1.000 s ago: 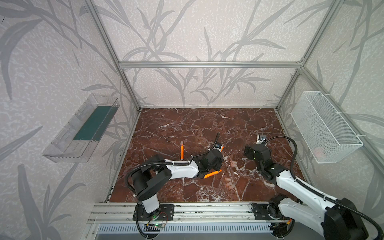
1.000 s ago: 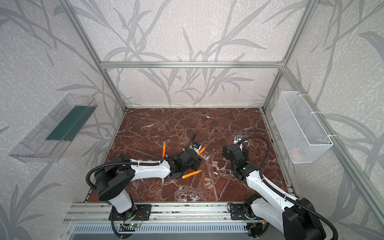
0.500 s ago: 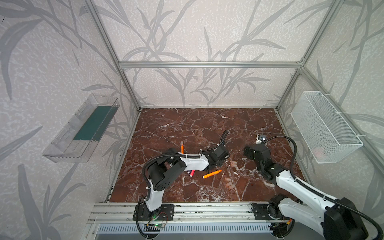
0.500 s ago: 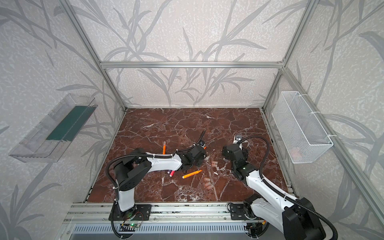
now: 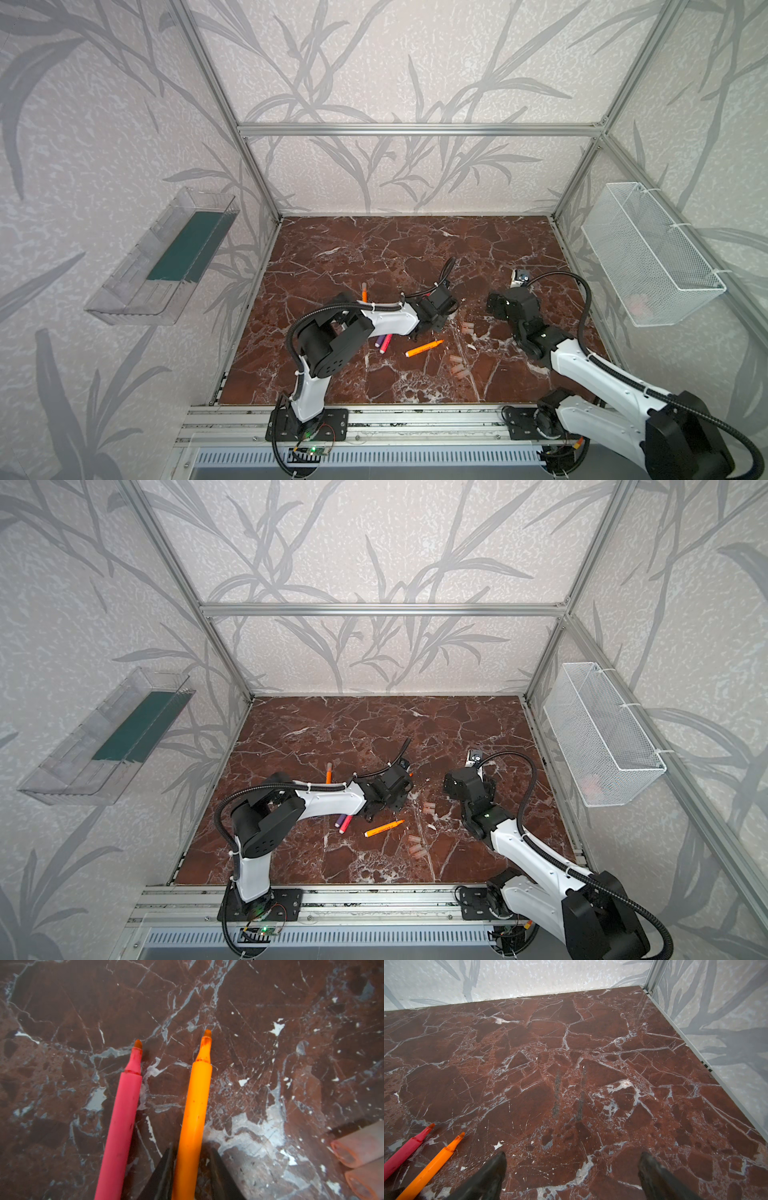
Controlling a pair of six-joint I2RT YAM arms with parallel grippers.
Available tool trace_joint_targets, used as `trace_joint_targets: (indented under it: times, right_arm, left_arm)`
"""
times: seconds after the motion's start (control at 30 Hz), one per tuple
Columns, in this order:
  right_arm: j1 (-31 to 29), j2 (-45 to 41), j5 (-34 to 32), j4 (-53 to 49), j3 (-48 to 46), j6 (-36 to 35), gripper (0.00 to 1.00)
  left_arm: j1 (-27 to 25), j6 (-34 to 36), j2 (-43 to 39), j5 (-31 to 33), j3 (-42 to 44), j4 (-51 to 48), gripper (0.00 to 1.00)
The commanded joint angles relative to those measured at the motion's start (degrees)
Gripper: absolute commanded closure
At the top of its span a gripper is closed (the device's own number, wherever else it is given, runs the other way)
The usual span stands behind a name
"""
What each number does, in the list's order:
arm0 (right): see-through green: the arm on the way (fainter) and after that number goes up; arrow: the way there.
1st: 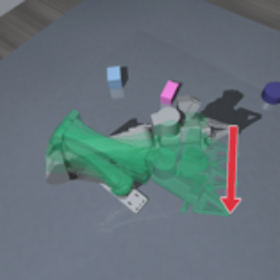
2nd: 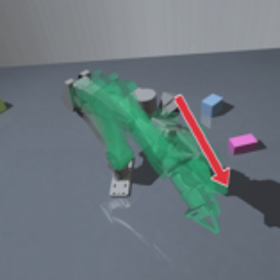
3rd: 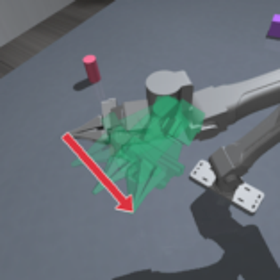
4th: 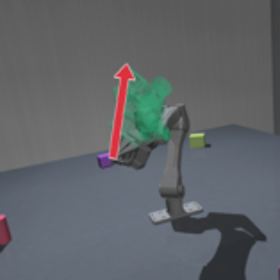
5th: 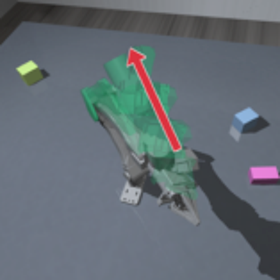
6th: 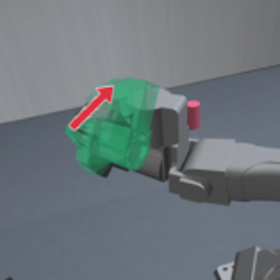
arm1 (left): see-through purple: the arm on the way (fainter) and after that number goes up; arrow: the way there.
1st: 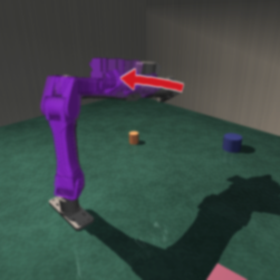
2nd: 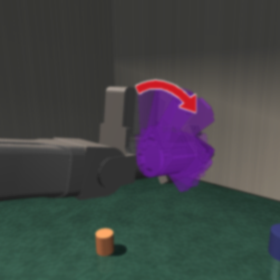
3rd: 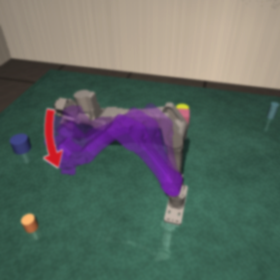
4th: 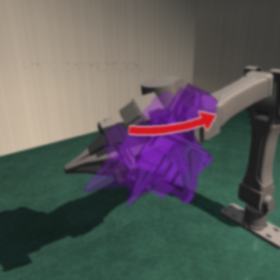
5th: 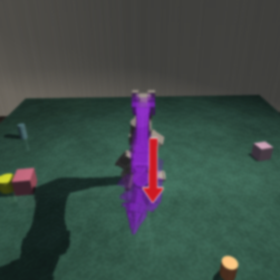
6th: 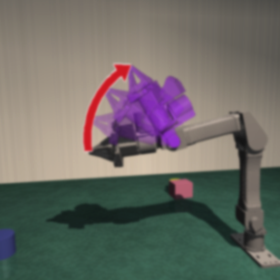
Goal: Insert the pens into the pen caps
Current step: 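Reach the left gripper down and grasp the uncapped orange highlighter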
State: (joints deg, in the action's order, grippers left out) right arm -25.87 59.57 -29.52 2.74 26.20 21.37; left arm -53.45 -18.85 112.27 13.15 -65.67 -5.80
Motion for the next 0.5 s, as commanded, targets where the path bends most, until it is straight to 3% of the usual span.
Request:
trace_joint_targets:
  times: [0.0, 0.23, 0.37, 0.47]
  right_arm:
    - [0.15, -0.02, -0.72, -0.66, 1.52, 0.23, 0.03]
    - [0.14, -1.05, -0.91, 1.32, 0.18, -0.13, 0.03]
    - [0.12, -2.88, -0.45, -2.94, 1.54, 1.39, 0.04]
    - [0.12, -6.48, 6.39, -7.60, 2.63, 5.42, 0.05]
  left_arm:
    - [0.00, -0.13, 1.25, -1.73, -0.57, -2.49, 0.70]
    - [0.10, -0.48, 1.95, -2.12, -0.66, -2.64, 0.79]
    - [0.36, -0.57, 1.58, -2.81, 0.12, -1.49, 0.84]
    - [0.49, -0.49, -0.36, -3.79, 0.91, -1.25, 0.87]
